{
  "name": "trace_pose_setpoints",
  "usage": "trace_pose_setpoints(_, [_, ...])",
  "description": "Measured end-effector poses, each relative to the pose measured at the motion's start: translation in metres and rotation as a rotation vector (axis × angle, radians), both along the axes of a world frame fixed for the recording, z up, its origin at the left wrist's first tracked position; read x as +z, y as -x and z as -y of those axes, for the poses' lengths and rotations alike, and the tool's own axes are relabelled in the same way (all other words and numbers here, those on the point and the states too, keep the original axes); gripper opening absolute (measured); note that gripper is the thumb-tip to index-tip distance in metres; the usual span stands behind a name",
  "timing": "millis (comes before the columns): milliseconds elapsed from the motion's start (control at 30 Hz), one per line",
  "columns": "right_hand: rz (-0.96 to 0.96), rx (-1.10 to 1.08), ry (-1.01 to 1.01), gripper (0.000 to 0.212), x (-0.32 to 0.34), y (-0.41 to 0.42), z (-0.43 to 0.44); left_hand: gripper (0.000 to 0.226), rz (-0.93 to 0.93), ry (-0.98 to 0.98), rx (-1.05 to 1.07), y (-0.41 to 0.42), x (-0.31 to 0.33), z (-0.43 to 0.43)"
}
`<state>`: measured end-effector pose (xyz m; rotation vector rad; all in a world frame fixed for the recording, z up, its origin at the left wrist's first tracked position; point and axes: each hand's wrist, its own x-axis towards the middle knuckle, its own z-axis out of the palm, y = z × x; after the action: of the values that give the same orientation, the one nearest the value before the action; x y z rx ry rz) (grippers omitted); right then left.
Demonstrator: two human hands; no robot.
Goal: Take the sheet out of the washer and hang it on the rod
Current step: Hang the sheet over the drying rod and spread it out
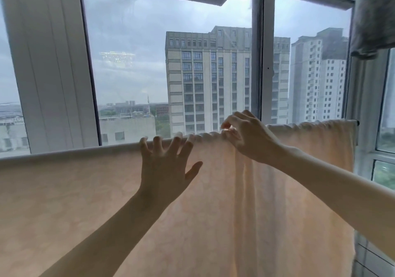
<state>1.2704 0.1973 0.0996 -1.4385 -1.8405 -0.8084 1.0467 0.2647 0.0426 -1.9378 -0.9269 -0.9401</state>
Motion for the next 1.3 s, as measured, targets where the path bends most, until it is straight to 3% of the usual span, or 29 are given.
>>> trace_pose_setpoints(133, [0.035,0.045,-0.002,0.008,-0.001,0.01,-0.006,0.066,-0.005,-0.012,0.003,0.001,-0.001,-0.004])
trace_pose_setpoints(300, [0.095,-0.1,-0.076,0.012,0.003,0.005,-0.004,0.065,-0.017,-0.02,0.013,0.003,-0.001,-0.006])
trace_pose_setpoints(800, [-0.005,-0.038,-0.032,0.008,-0.007,-0.012,0.001,0.065,-0.028,-0.033,-0.092,-0.059,0.003,0.002])
trace_pose_setpoints(867, [-0.043,-0.086,-0.026,0.02,-0.01,-0.026,0.004,0.066,-0.016,-0.036,-0.102,-0.066,0.003,0.0])
trace_pose_setpoints(1100, [-0.229,-0.068,0.025,0.014,-0.004,-0.047,0.012,0.066,-0.002,-0.056,-0.13,-0.077,0.001,-0.006])
trace_pose_setpoints(1300, [-0.174,-0.119,0.089,0.016,0.003,-0.05,-0.008,0.066,0.007,-0.08,-0.133,-0.078,-0.001,-0.007])
